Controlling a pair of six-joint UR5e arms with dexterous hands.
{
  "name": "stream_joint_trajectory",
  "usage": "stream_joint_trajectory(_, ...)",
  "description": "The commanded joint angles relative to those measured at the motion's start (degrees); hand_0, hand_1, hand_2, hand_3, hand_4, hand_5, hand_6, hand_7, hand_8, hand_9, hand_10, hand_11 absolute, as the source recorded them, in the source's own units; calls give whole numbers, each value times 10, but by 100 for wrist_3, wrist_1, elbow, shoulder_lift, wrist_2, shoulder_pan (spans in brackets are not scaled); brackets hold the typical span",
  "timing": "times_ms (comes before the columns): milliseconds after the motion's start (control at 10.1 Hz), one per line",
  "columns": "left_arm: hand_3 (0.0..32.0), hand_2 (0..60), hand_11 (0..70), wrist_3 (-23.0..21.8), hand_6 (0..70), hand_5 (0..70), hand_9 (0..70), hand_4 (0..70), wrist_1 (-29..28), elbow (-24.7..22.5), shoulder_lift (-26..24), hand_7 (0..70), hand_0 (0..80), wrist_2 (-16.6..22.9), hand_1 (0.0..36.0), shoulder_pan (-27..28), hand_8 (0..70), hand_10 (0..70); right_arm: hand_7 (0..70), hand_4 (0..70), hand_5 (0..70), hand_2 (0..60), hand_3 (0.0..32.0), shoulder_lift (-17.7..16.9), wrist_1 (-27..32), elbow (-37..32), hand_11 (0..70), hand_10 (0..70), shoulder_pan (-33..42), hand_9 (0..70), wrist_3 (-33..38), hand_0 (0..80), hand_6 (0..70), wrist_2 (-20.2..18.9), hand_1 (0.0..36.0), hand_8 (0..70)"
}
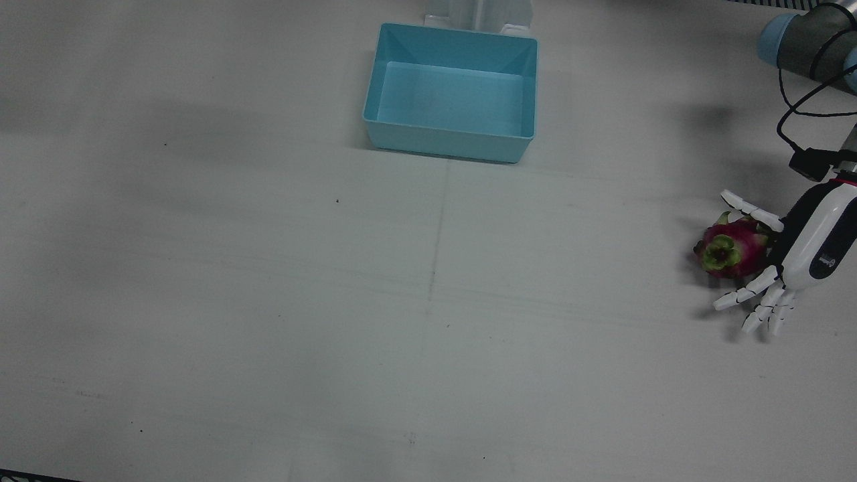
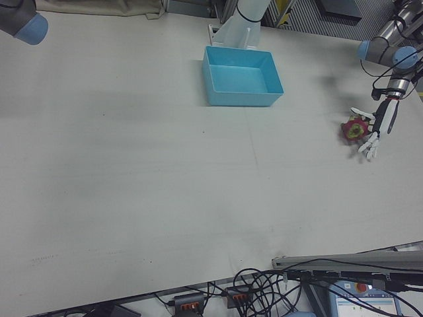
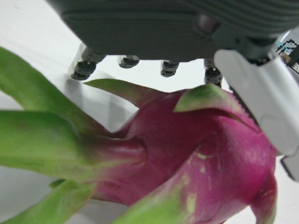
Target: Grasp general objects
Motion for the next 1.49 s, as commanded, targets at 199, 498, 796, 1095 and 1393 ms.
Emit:
stream_joint_trajectory(199, 320, 0, 141, 30, 0, 278, 25, 0, 42, -7, 0, 199, 659, -64, 249, 7, 27, 78, 0, 0, 0, 0, 0, -1, 0, 0, 0, 0, 0, 0, 0, 0, 0, 0, 0, 0)
stream_joint_trajectory(498, 174, 0, 319, 39, 54, 384, 45, 0, 42, 11, 0, 296, 631, -179, 220, 15, 61, 202, 0, 0, 0, 0, 0, -1, 0, 0, 0, 0, 0, 0, 0, 0, 0, 0, 0, 0)
stream_joint_trajectory(796, 4, 0, 462, 127, 116, 405, 53, 0, 42, 37, 0, 336, 629, -240, 217, 77, 104, 307, 0, 0, 0, 0, 0, -1, 0, 0, 0, 0, 0, 0, 0, 0, 0, 0, 0, 0)
stream_joint_trajectory(1095, 0, 50, 700, 127, 238, 468, 82, 81, 42, 46, 0, 414, 609, -398, 212, 244, 178, 493, 0, 0, 0, 0, 0, -1, 0, 0, 0, 0, 0, 0, 0, 0, 0, 0, 0, 0)
stream_joint_trajectory(1393, 0, 72, 700, 127, 246, 479, 90, 121, 51, 37, 0, 408, 606, -434, 209, 262, 186, 518, 0, 0, 0, 0, 0, -1, 0, 0, 0, 0, 0, 0, 0, 0, 0, 0, 0, 0)
